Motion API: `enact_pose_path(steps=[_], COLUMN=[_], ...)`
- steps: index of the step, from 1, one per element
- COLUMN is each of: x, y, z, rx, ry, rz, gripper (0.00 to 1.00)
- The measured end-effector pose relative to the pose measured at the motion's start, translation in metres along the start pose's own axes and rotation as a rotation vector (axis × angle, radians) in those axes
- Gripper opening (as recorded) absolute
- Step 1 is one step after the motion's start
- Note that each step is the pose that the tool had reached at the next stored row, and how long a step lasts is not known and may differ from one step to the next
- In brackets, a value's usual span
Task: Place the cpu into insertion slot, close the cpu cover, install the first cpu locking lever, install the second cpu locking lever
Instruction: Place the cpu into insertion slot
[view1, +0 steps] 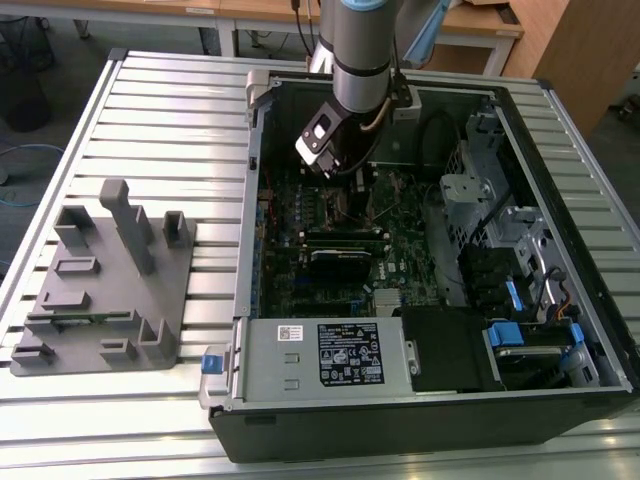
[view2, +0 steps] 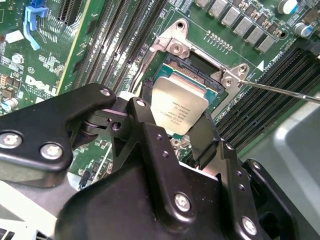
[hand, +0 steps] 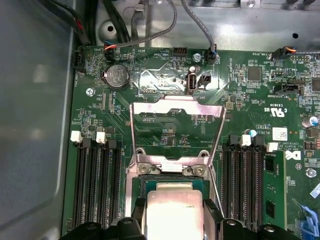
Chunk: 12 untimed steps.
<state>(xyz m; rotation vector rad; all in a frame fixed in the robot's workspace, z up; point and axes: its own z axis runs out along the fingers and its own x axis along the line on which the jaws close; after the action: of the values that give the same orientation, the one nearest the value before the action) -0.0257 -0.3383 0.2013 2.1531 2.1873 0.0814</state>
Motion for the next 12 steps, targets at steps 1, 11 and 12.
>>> enact_pose_path(steps=[1,11,12], x=[0.0004,0.001,0.001], y=[-0.0007,-0.0027,-0.0027], z=[0.0002,0.0062,0.0063], rx=[-0.0004,-0.0002,-0.0002], ry=[0.0003,-0.0003,-0.0005], rz=[0.0,0.015,0.018], gripper=[0.54,0.54,0.54])
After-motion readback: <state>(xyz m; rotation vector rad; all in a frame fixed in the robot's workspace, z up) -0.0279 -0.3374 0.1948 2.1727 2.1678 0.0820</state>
